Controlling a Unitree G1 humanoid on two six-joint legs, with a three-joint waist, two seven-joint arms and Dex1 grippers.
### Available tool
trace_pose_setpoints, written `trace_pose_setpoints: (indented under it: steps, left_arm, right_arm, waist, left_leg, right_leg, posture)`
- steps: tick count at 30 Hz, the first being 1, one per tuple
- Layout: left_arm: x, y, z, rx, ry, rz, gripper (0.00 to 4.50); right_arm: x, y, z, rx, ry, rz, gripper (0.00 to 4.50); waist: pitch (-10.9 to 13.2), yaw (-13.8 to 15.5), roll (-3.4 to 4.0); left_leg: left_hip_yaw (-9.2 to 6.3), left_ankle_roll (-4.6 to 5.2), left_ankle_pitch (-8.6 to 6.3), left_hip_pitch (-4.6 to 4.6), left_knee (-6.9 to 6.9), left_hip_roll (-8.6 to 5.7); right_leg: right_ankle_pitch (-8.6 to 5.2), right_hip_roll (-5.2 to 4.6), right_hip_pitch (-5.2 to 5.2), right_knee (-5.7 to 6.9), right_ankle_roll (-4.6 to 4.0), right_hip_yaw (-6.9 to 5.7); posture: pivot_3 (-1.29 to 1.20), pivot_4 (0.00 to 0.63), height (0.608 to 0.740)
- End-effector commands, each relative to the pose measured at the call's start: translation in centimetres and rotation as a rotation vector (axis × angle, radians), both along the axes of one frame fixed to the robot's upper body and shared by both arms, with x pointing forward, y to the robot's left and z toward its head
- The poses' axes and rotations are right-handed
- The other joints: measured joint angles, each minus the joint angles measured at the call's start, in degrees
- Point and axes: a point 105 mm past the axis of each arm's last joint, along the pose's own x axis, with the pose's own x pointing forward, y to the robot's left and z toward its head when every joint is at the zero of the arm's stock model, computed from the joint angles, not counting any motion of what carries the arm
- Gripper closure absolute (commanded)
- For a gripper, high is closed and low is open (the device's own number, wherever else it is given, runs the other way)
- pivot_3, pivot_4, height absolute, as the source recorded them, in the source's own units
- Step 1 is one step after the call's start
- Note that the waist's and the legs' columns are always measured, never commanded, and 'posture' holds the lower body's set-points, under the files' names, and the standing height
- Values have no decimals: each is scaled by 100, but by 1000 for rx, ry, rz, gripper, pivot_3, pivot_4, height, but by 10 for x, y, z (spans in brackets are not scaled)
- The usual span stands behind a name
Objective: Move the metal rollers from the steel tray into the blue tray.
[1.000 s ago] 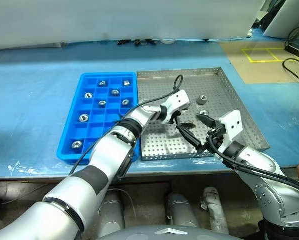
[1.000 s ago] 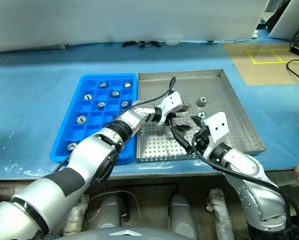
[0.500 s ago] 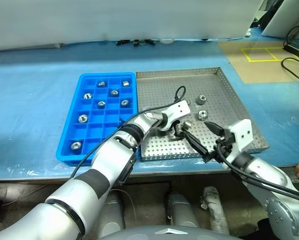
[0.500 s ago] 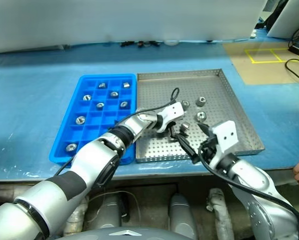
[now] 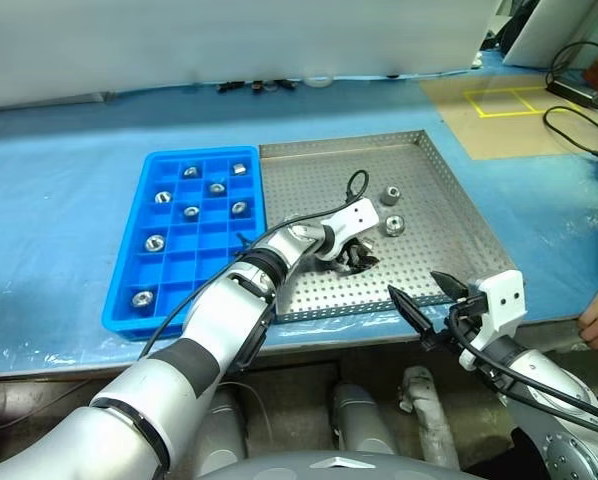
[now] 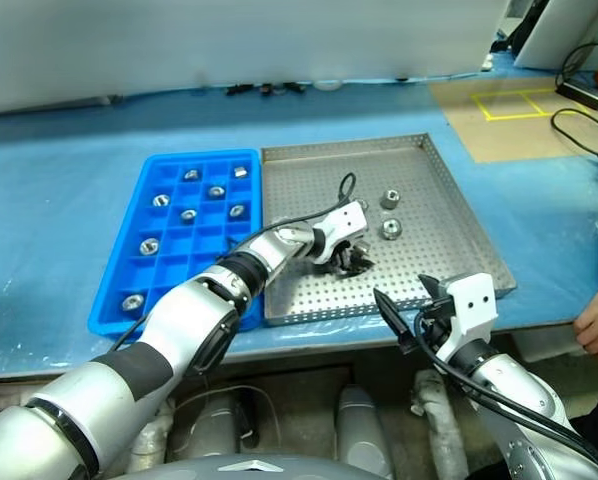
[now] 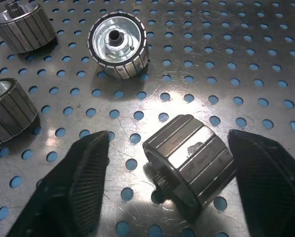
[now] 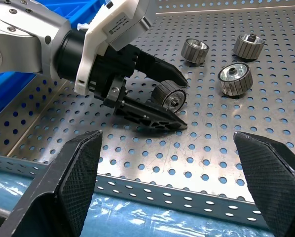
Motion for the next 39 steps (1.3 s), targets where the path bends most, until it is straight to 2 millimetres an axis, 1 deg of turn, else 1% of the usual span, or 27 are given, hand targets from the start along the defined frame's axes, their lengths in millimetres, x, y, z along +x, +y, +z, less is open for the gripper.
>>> trace_pose_setpoints:
  steps: [1,2,3,4,7,9,13,18,19,21,24,25,29,31,33,34,36,38,39]
  left_arm:
    - [-20,-25,-9,-6,23,-56,1512]
    - [-21,-24,-10,-8,32,-62,1512]
    - [-22,-24,-10,-11,39,-68,2021]
    - [-22,-24,-10,-16,42,-72,2207]
    - [-20,-23,-10,-12,40,-58,3088]
    - [-20,-22,-9,-21,44,-63,3089]
    - [-18,-20,-3,-59,49,-65,3089]
    - [-15,-17,14,-119,46,-109,3089]
    - [-14,-16,18,-126,30,-120,3089]
    - [-12,-13,35,-173,16,-162,3089]
    - [-3,0,64,-243,-15,-196,3089]
    - [2,11,74,-260,-39,-197,3089]
    - [19,55,100,-308,-93,-161,3089]
    - [25,79,118,-367,-121,-126,3089]
    - [29,100,134,-437,-114,-78,3089]
    - [31,116,140,-454,-123,-43,3089]
    - [28,139,148,-467,-141,9,3089]
    - [16,162,148,-459,-153,37,3089]
    - [8,173,145,-443,-156,61,3089]
  right_arm:
    - [-1,5,14,-13,-67,14,0]
    - [0,5,14,-14,-67,15,0]
    - [0,5,14,-15,-67,15,0]
    - [0,6,13,-15,-67,16,0]
    - [2,7,12,-15,-68,21,0]
    - [4,8,12,-15,-69,26,0]
    - [6,9,12,-14,-73,30,0]
    - [10,12,12,-7,-77,49,0]
    - [10,13,12,-4,-79,54,0]
    - [12,15,14,0,-85,72,0]
    - [15,19,19,-5,-101,111,0]
    - [18,20,23,-7,-114,133,0]
    - [32,28,41,-1,-168,219,0]
    - [41,36,48,0,-186,287,0]
    - [48,43,52,0,-195,347,0]
    - [54,49,55,-1,-202,386,0]
    - [63,58,61,-2,-214,451,0]
    - [72,69,66,-1,-226,517,0]
    - [76,74,68,0,-228,550,0]
  waist:
    - [0,-18,0]
    - [0,-30,0]
    - [0,-41,0]
    - [0,-52,0]
    - [-1,-107,2]
    - [-2,-121,2]
    - [-2,-123,3]
    - [-2,-117,3]
    - [-2,-116,3]
    - [-1,-113,3]
    - [-1,-101,3]
    - [-1,-102,3]
    - [-2,-86,5]
    - [-2,-13,8]
    - [-1,96,10]
    - [0,170,12]
    - [1,282,14]
    - [2,421,17]
    - [1,483,20]
  left_leg:
    - [0,6,-4,0,0,-11]
    - [0,12,-8,0,1,-18]
    - [0,22,-13,-1,5,-23]
    - [0,27,-17,-1,5,-26]
    - [-1,39,-24,1,4,-26]
    - [-2,44,-28,1,1,-26]
    - [-1,61,-40,-3,2,-29]
    - [0,65,-43,-7,1,-29]
    - [1,64,-43,-7,1,-29]
    - [0,64,-43,-7,0,-29]
    - [1,64,-43,-8,1,-28]
    - [1,64,-43,-7,1,-28]
    - [1,63,-42,2,0,-22]
    - [1,58,-39,2,-5,-19]
    - [1,56,-37,2,-7,-17]
    - [3,56,-37,2,-9,-17]
    - [6,70,-28,2,-15,-15]
    - [8,67,-25,1,-24,-13]
    - [8,66,-25,1,-26,-13]
  right_leg:
    - [0,-9,2,0,-1,0]
    - [1,-14,7,-1,-1,0]
    - [0,-21,15,-5,0,-1]
    - [0,-25,22,-12,0,-2]
    - [3,-26,49,-47,-3,-10]
    - [7,-25,62,-75,-2,-13]
    - [10,-34,66,-84,-7,-13]
    - [10,-34,63,-88,-7,-17]
    - [10,-34,63,-88,-7,-17]
    - [10,-34,63,-88,-7,-18]
    - [10,-35,63,-88,-7,-17]
    - [11,-37,63,-87,-8,-16]
    - [15,-34,57,-77,-13,-15]
    - [16,-33,56,-73,-14,-19]
    - [16,-33,55,-74,-15,-19]
    - [16,-33,55,-71,-16,-21]
    - [16,-32,54,-72,-17,-22]
    - [16,-32,50,-69,-17,-25]
    - [16,-32,50,-65,-18,-25]
  posture:
    - [-670,150,740]
    - [-670,150,740]
    - [-663,150,740]
    - [-661,150,740]
    - [-657,150,740]
    - [-653,150,740]
    - [-644,150,740]
    - [-624,150,740]
    - [-621,150,740]
    - [-606,150,740]
    - [-560,150,740]
    - [-541,150,740]
    - [-431,150,740]
    - [-361,150,740]
    - [-294,150,740]
    - [-245,150,740]
    - [-189,150,740]
    - [-129,150,740]
    - [-92,150,740]
